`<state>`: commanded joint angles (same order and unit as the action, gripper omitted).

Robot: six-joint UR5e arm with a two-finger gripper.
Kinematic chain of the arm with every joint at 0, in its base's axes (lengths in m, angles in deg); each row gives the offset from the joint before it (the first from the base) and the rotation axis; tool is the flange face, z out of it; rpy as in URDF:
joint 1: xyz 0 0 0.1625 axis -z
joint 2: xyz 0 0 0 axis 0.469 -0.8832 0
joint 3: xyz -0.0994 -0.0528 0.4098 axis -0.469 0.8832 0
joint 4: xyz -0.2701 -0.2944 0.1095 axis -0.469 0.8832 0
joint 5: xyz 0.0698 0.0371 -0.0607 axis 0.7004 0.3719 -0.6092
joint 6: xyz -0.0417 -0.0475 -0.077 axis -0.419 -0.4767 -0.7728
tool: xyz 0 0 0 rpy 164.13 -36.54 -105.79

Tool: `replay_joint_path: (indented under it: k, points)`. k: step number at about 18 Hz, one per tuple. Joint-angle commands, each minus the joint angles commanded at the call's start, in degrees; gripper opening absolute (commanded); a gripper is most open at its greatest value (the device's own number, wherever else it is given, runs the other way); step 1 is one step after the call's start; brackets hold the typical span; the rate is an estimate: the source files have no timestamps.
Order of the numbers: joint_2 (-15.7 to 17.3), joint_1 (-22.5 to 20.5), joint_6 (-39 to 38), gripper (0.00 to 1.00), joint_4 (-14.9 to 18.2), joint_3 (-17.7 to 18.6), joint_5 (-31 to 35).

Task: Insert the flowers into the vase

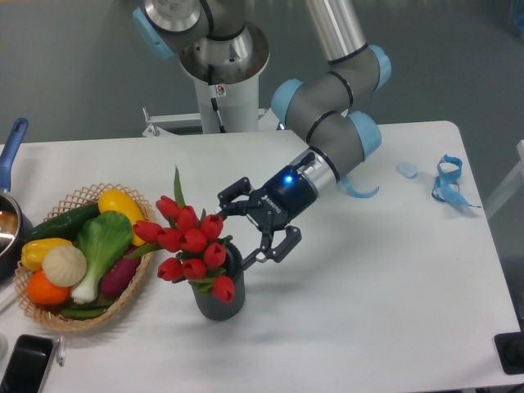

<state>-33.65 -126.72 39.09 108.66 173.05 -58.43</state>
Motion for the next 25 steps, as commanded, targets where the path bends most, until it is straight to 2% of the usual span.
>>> replay_joint_path:
  k: [3, 7, 10, 13, 15, 18, 19, 21, 23, 25]
  points:
    - [3.69, -1.23, -1.92, 1.0, 0.17, -0.09, 9.5]
    - [8.0, -5.26, -2.64, 1.0, -0.09, -0.88, 16.53]
    - [11.51, -7.81, -3.08, 1.0, 0.09, -2.81, 23.91]
    - [15.12, -11.5, -3.17, 1.0, 0.79, -5.53, 35.07]
    - [17.14, -11.95, -3.43, 1.0, 2.28, -6.59, 40.7]
    - [19.34, -11.78, -2.82, 1.0, 5.88, -8.78, 48.08]
    - [19.78, -11.95, -2.64, 1.0, 8.06, -10.01, 50.11]
    - [20.4, -12.13, -0.98, 1.0, 14.38, -12.9, 52.67]
    - [21.01, -12.74, 3.93, 1.0, 20.62, -15.28, 53.47]
    - [21.36, -14.15, 7.89, 1.0, 24.16, -16.87, 53.73]
